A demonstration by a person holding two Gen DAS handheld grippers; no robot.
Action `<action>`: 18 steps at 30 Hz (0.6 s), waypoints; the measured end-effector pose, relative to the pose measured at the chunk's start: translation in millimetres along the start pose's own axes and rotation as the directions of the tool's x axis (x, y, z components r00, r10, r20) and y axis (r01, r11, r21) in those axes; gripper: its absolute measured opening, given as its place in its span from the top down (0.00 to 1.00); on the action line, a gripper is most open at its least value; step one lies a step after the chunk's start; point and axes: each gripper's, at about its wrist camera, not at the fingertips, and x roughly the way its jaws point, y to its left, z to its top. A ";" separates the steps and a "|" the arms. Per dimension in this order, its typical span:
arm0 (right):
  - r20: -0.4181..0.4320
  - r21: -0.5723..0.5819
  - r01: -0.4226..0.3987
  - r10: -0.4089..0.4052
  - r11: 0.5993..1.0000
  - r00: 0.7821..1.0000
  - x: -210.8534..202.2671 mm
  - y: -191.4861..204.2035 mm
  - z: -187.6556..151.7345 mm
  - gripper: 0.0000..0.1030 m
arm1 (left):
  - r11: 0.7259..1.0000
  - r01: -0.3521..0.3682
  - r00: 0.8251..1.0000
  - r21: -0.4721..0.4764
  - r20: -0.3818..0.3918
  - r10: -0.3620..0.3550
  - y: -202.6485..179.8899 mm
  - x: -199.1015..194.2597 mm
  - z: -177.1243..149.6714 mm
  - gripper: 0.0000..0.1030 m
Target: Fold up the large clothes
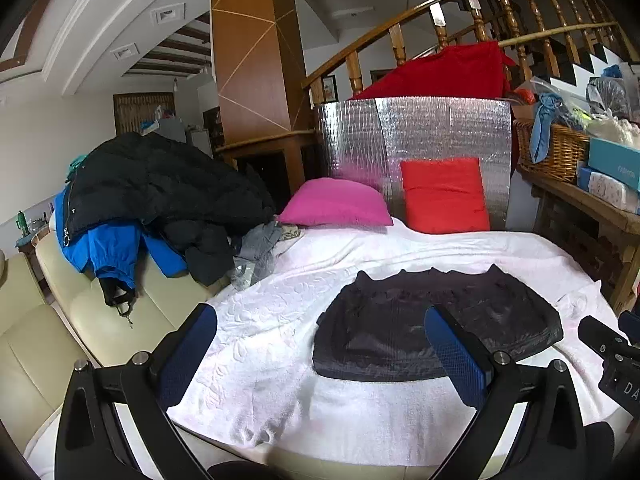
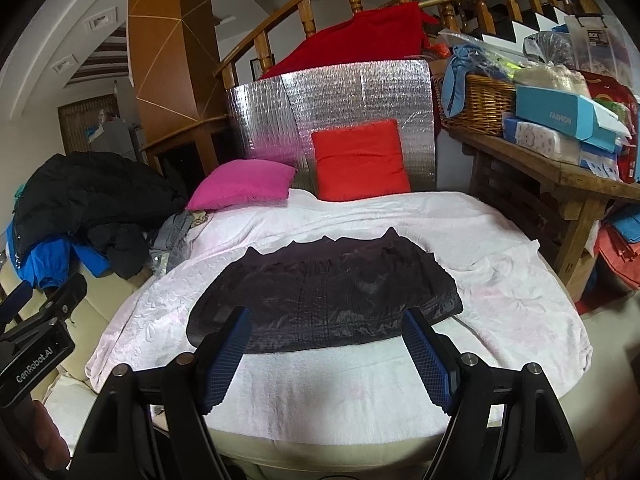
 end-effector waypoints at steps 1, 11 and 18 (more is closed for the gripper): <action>-0.006 0.003 0.001 -0.001 1.000 1.000 3.9 -0.7 0.8 0.22 | 1.000 -0.001 1.000 0.001 -0.004 0.001 -0.7 3.3 -0.3 0.00; -0.027 0.010 0.007 -0.006 1.000 1.000 21.0 -2.0 4.2 0.22 | 1.000 0.007 0.999 -0.003 -0.036 -0.007 -3.0 18.2 -3.6 0.00; -0.013 0.001 0.020 -0.020 1.000 1.000 19.7 -3.0 5.4 0.22 | 0.991 0.133 0.990 -0.035 -0.045 -0.134 7.2 28.0 3.5 0.00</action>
